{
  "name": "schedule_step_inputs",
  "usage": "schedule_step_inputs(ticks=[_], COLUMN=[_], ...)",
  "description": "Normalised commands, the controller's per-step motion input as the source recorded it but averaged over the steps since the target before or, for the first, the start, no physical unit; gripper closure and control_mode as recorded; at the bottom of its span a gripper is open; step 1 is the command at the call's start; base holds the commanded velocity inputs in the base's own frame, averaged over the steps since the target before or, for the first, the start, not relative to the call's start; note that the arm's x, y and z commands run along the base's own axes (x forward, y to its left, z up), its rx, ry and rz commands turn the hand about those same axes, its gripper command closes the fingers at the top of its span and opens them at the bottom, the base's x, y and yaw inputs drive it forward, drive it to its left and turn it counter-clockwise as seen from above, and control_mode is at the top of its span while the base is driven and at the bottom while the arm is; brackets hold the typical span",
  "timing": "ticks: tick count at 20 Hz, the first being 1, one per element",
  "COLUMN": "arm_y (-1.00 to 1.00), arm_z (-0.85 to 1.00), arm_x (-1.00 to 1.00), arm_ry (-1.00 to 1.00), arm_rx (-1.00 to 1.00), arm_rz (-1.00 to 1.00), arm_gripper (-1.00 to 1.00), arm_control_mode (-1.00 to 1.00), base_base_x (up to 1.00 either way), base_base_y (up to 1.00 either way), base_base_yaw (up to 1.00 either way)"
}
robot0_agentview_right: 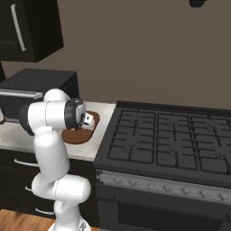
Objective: Retrieve the steak from the fridge and place it on the cutting board.
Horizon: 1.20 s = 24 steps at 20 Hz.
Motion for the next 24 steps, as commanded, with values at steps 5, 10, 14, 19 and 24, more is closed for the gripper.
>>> schedule_step_inputs(ticks=[5, 10, 14, 19, 24], arm_y=[0.09, 0.0, 0.0, 0.0, 0.0], arm_z=[-0.34, -0.06, 0.0, 0.01, 0.35], arm_x=[0.16, -0.02, -0.16, -0.16, -0.32], arm_ry=[0.01, 0.01, 0.0, 0.0, -0.04], arm_rx=[0.0, 0.0, 0.0, 0.0, 0.0], arm_rz=[-0.01, 0.0, 0.0, 0.0, 0.0], arm_gripper=[-1.0, -1.0, -1.0, -1.0, -1.0], arm_control_mode=[-1.0, -1.0, -1.0, -1.0, -1.0], base_base_x=[0.0, 0.0, 0.0, 0.0, 0.0], base_base_y=[0.0, 0.0, 0.0, 0.0, 0.0], base_base_yaw=[0.0, 0.0, 0.0, 0.0, 0.0])
